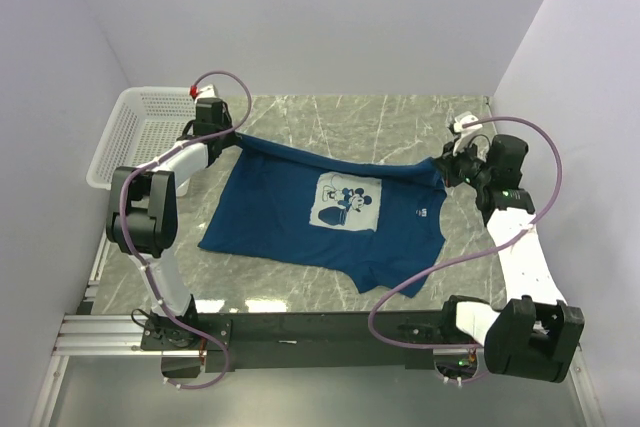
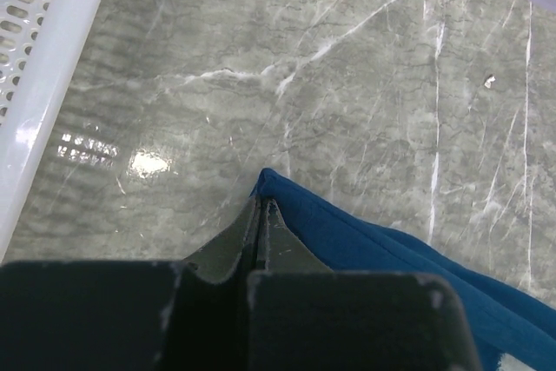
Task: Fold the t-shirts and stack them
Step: Fold the tshirt
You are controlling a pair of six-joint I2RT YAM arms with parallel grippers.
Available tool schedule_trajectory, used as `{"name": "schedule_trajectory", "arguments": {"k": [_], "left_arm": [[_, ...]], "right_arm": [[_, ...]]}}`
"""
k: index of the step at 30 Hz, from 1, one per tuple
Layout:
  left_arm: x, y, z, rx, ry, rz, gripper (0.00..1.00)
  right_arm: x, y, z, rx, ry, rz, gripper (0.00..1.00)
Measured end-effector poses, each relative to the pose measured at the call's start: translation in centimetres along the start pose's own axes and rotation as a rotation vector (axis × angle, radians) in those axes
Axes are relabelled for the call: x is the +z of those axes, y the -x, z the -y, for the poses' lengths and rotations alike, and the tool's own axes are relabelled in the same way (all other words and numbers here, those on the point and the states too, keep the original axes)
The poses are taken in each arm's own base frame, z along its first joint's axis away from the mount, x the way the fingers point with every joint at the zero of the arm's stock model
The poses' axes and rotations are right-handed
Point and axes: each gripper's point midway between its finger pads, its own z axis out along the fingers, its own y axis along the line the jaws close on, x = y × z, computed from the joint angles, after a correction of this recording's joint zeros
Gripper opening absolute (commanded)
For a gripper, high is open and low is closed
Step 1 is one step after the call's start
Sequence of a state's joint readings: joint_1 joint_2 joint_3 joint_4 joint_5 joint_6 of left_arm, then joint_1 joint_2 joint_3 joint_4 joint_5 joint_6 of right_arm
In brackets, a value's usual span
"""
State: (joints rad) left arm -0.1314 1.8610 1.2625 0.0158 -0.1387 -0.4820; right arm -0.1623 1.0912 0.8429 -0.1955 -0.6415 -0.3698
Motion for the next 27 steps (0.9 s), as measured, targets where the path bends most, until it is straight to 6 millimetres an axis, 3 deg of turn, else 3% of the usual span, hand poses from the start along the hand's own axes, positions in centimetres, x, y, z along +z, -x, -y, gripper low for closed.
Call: {"name": "schedule_trajectory", "arguments": {"k": [12,27], "left_arm": [[-0.1,-1.2,-1.0,0.004,0.029,-0.019,0.0],[-0.5,-2.0,-1.6,0.017,0.044,-0.033,0.0]], "right_arm": [[-0.7,-1.7,-0.5,0.004,0.0,-0.023,0.0],[-1.3,-1.8,-0.7,-0.001,-0.002,-0.02,0.0]]}}
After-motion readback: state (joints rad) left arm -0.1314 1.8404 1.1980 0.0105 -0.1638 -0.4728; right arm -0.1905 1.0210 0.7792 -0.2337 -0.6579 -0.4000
